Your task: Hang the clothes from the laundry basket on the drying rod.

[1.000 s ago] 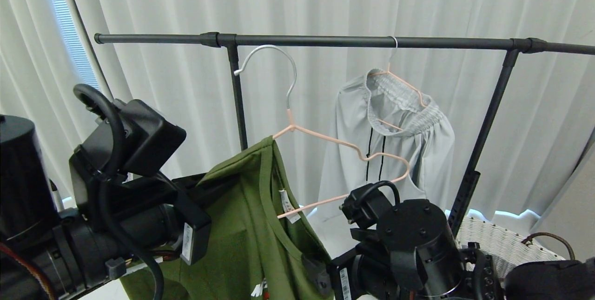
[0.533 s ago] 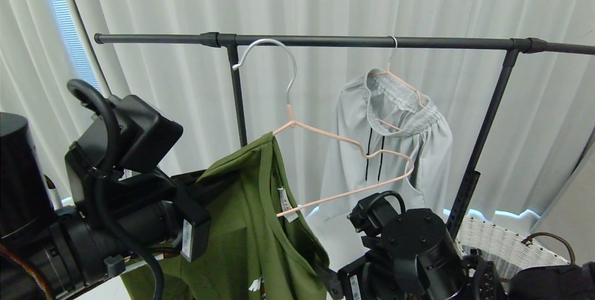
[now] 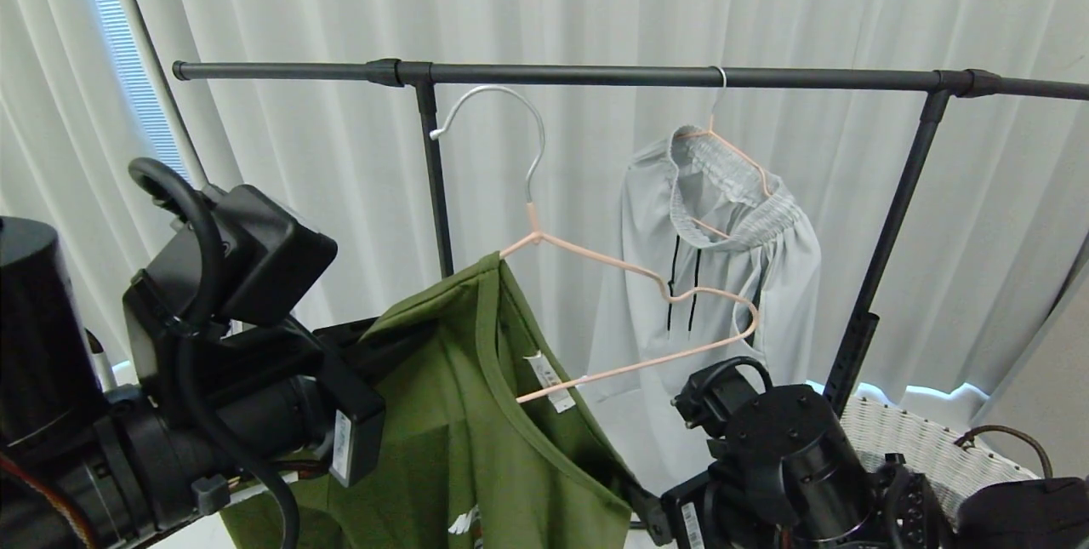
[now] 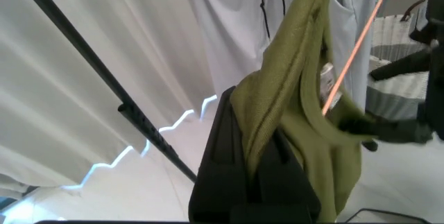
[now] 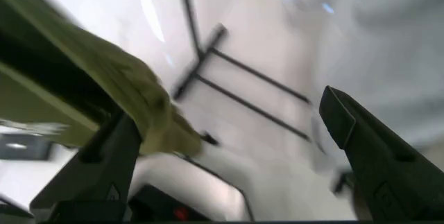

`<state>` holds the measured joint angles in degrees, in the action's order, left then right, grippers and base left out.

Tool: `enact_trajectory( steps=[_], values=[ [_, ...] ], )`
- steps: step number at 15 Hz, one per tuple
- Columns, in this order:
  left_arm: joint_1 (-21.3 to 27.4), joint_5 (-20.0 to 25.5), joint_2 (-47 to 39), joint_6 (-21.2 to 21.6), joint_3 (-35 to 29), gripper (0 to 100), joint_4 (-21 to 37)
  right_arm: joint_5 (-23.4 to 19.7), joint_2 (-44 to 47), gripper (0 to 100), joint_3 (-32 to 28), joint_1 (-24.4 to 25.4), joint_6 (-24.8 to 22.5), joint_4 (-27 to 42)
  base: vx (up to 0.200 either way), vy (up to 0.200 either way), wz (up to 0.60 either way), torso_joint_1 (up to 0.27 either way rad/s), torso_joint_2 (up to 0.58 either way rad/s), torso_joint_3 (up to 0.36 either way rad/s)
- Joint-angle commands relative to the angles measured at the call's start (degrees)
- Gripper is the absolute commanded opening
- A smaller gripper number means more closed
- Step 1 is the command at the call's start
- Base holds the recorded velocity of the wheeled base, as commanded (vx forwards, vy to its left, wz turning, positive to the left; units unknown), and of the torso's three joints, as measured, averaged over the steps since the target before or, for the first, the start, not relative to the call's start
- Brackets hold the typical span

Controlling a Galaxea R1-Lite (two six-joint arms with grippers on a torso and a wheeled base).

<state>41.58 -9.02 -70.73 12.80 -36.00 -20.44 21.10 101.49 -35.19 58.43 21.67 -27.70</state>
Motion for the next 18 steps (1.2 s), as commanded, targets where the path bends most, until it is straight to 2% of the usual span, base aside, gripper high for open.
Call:
enact_trajectory(
  steps=[1, 4, 11, 18],
  values=[
    [-0.71, -0.03, 0.42, 0.03, 1.9, 0, -0.03, 0.96, -3.84, 100, 2.59, -5.08, -1.28, 1.42, 0.0, 0.0, 0.0, 0.0, 0.0, 0.0],
    [-1.15, 0.06, 1.47, 0.47, 5.24, 0, -1.97, 2.1, -7.53, 100, 4.34, -11.32, -4.01, 1.24, 0.0, 0.0, 0.0, 0.0, 0.0, 0.0],
    [-1.15, 0.5, 6.48, 0.91, 16.31, 0, -2.06, 1.75, -11.66, 100, 4.43, -13.25, -4.01, 1.42, 0.0, 0.0, 0.0, 0.0, 0.0, 0.0],
    [-1.15, 0.41, 8.59, 2.05, 20.09, 0, -1.97, 1.05, -12.98, 100, 4.17, -14.66, -4.45, 1.59, 0.0, 0.0, 0.0, 0.0, 0.0, 0.0]
  ],
)
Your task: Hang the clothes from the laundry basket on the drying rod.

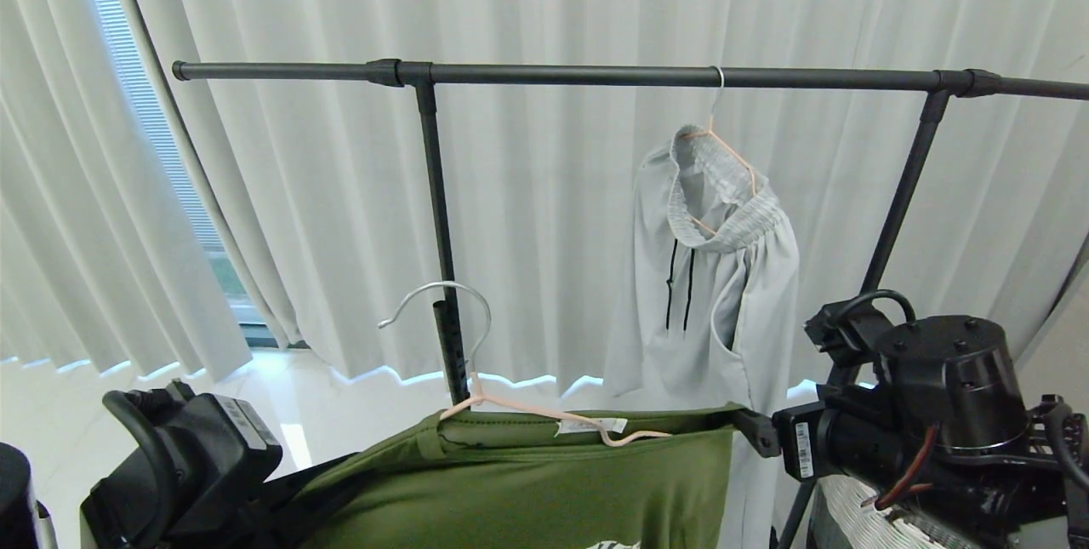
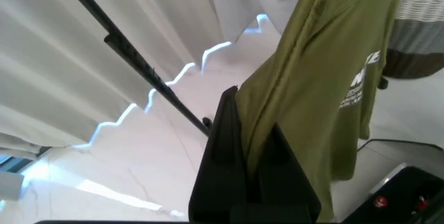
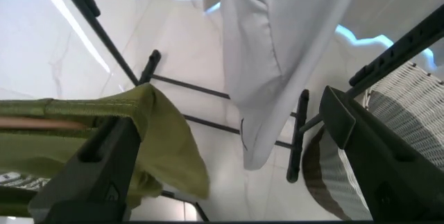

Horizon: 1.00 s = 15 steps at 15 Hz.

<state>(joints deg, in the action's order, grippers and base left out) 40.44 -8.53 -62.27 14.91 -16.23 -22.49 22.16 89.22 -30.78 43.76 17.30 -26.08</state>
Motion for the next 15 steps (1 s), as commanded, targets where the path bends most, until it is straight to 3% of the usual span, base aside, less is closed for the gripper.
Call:
enact_trajectory(
  steps=[1, 3, 7, 13, 15],
  values=[
    [-0.09, -0.26, -0.22, 0.82, 0.67, 0, 0.17, -1.24, -1.6, 100, -0.24, 0.09, -0.69, 0.32, 0.0, 0.0, 0.0, 0.0, 0.0, 0.0],
    [-2.29, -1.4, -2.86, 4.87, 2.08, 0, 0.08, -7.66, -7.22, 100, -0.6, 0.09, -4.64, 5.95, 0.0, 0.0, 0.0, 0.0, 0.0, 0.0],
    [-2.56, -1.31, -3.21, 4.25, 0.58, 0, -1.59, -17.77, -16.54, 100, -0.51, 2.38, -10.0, 17.02, 0.0, 0.0, 0.0, 0.0, 0.0, 0.0],
    [3.77, -0.87, -2.59, 0.65, 0.84, 0, -6.6, -27.26, -18.12, 100, -1.3, 4.49, -18.62, 18.08, 0.0, 0.0, 0.0, 0.0, 0.0, 0.0],
    [5.71, -0.87, -2.15, -0.06, 0.76, 0, -6.69, -34.2, -16.27, 100, -3.32, 5.37, -25.21, 18.17, 0.0, 0.0, 0.0, 0.0, 0.0, 0.0]
  ],
)
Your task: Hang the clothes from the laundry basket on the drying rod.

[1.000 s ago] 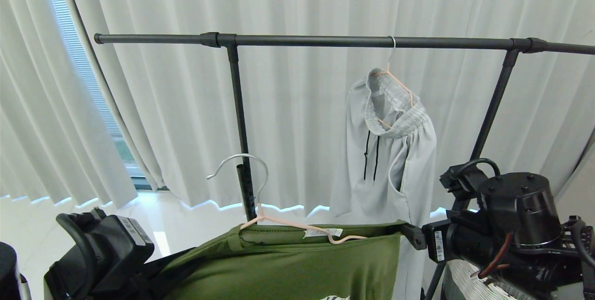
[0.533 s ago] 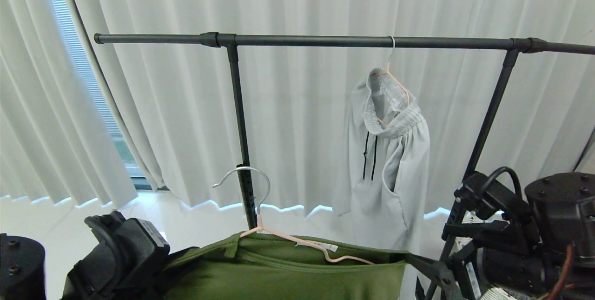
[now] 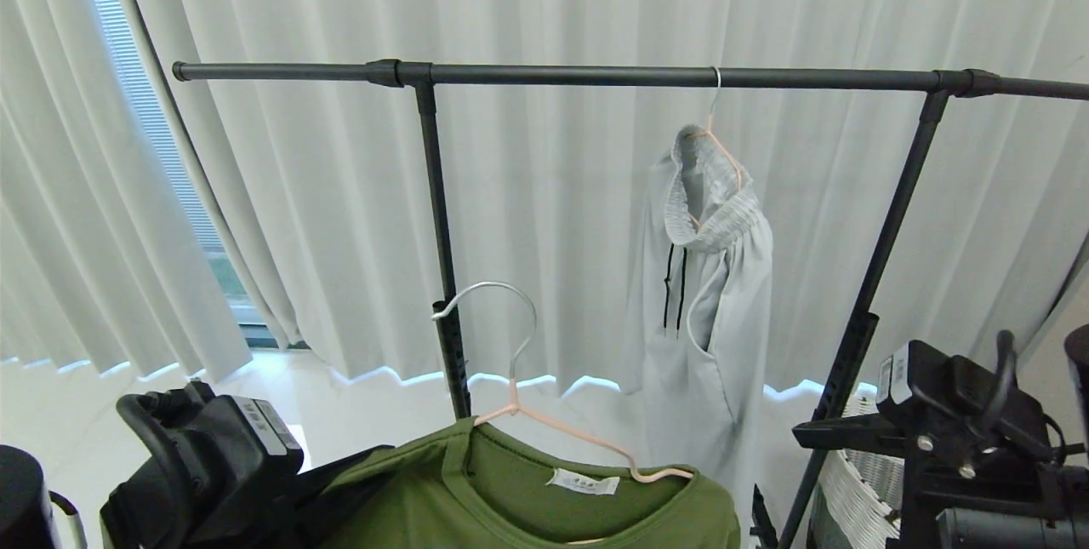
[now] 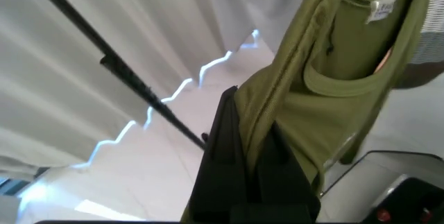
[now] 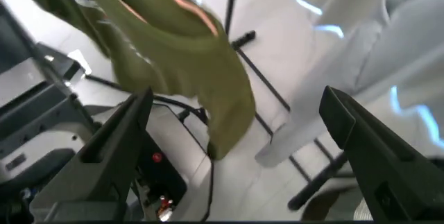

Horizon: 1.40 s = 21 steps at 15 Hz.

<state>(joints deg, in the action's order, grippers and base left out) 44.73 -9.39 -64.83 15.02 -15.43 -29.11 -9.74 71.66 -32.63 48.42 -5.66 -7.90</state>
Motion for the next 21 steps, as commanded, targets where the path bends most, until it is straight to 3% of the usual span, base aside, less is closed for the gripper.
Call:
enact_trajectory(
  steps=[1, 5, 8, 12, 16, 21],
  values=[
    [2.12, -0.02, 0.58, -0.17, -0.04, 0, -0.07, -4.23, 2.96, 100, -2.96, 1.24, -4.28, -0.01, 0.0, 0.0, 0.0, 0.0, 0.0, 0.0],
    [6.86, 0.25, 2.25, -0.08, -0.3, 0, -0.16, -8.28, 11.4, 100, -8.94, 6.42, -5.68, -0.71, 0.0, 0.0, 0.0, 0.0, 0.0, 0.0],
    [7.48, 0.25, 3.04, 0.27, -0.3, 0, -0.16, -10.21, 15.36, 100, -11.14, 7.92, -5.77, -0.71, 0.0, 0.0, 0.0, 0.0, 0.0, 0.0],
    [7.48, 0.33, 3.04, 0.19, -1.35, 0, -0.16, -10.56, 17.64, 100, -11.84, 8.53, -5.33, -1.68, 0.0, 0.0, 0.0, 0.0, 0.0, 0.0],
    [7.48, 0.33, 3.13, 0.19, -1.88, 0, -0.16, -10.39, 22.04, 100, -12.1, 10.55, -2.08, -9.06, 0.0, 0.0, 0.0, 0.0, 0.0, 0.0],
    [7.48, 0.33, 3.04, 0.19, -1.88, 0, -0.16, -10.21, 21.6, 100, -11.84, 10.03, -1.99, -9.15, 0.0, 0.0, 0.0, 0.0, 0.0, 0.0]
  ],
)
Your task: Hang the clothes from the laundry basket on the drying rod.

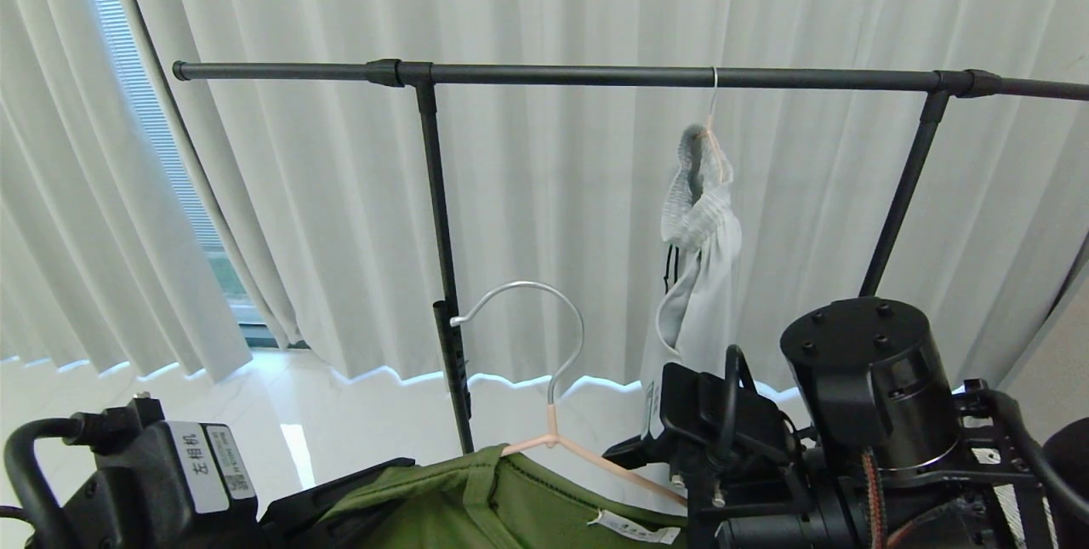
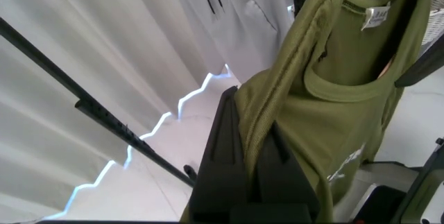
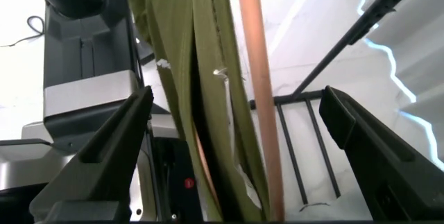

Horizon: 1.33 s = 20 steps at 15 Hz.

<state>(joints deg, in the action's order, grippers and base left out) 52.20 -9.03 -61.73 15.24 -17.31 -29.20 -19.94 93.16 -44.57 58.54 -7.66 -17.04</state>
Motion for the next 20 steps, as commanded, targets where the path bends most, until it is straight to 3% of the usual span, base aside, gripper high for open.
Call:
enact_trajectory(
  steps=[1, 6, 7, 15, 16, 20],
  values=[
    [0.01, -0.02, -0.05, -0.03, -0.09, 0, -0.07, -0.01, -0.17, 100, 0.18, -0.62, -0.08, -0.01, 0.0, 0.0, 0.0, 0.0, 0.0, 0.0],
    [0.01, -0.02, 0.03, 0.05, -0.27, 0, -0.07, 0.08, -0.61, 100, 0.27, -1.76, -0.17, 0.17, 0.0, 0.0, 0.0, 0.0, 0.0, 0.0],
    [0.01, -0.02, 0.03, -0.03, -0.27, 0, -0.07, 0.17, -0.7, 0, 0.27, -1.76, -0.17, 0.17, 0.0, 0.0, 0.0, 0.0, 0.0, 0.0],
    [-0.08, -0.02, -0.05, 0.05, 0.08, 0, -0.07, 0.34, -1.84, 0, 0.18, -1.85, -0.52, -0.1, 0.0, 0.0, 0.0, 0.0, 0.0, 0.0],
    [-0.08, -0.02, -0.23, 0.05, 0.08, 100, -0.07, 0.34, -2.81, 0, 0.18, -1.85, -0.52, 0.17, 0.0, 0.0, 0.0, 0.0, 0.0, 0.0],
    [-0.61, -0.11, -0.14, -0.3, 1.23, 100, -0.07, 0.34, -5.27, 0, 0.1, -2.73, -3.68, 0.52, 0.0, 0.0, 0.0, 0.0, 0.0, 0.0]
  ],
)
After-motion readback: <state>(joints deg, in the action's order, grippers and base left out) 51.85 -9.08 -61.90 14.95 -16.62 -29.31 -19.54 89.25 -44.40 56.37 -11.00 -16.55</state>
